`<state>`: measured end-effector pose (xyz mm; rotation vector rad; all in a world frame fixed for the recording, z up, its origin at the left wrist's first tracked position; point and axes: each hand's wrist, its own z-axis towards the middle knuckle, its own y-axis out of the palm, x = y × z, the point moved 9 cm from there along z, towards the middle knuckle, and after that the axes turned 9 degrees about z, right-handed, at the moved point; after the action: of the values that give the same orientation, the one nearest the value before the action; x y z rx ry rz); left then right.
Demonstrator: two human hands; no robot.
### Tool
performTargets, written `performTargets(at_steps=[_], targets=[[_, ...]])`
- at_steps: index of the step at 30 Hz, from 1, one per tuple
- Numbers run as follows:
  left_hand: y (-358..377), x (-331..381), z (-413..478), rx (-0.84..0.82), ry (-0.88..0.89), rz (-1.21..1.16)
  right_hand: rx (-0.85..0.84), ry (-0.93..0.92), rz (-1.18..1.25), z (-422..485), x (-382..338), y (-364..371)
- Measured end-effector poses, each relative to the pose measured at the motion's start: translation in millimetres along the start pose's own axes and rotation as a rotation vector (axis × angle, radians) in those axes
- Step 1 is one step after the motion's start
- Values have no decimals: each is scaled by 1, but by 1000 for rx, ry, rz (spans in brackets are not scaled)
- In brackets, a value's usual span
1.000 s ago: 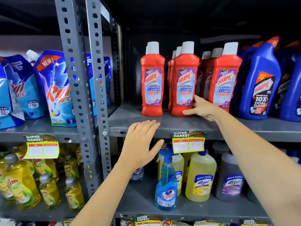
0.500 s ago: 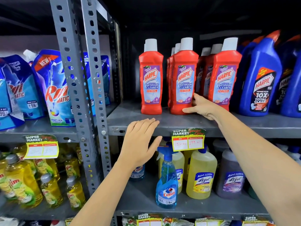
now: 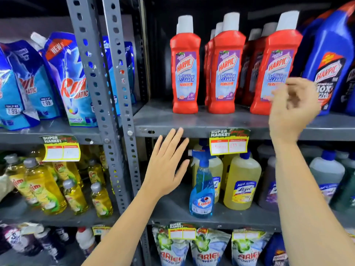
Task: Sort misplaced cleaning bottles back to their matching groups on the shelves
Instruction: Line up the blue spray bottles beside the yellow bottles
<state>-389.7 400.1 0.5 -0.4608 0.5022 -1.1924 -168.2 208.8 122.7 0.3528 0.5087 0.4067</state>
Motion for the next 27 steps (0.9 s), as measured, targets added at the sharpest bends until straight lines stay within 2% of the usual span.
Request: performTargets(at_steps=[1,3,8,11,14,17,19,27], targets=[[8,-1,-14,-14,-13,-7,56,-61,29,-15,-14,-13],[33,-6,-49,-99,-57,-28,25,-83,42,-50,-18,-25],[114,-13,-153,-434,-152,-109,-250,218,-110,-161,40,-27],[156,-16,-208,-679,-194,-88,-577,485,-300,-227,91,-24],[180,-23,-244,-847,-184,-16,-946,586,-606,-273,127,-24],[191,-24,-262,-907,-155,58,-1082,726,-695,-295,146,-26],[195,-23,-270,-934,-151,55,-1122,777,-665,-306,152,-23],[195,-20,-271,-865,-129,29,-1009,794,-705,-305,161,-23]])
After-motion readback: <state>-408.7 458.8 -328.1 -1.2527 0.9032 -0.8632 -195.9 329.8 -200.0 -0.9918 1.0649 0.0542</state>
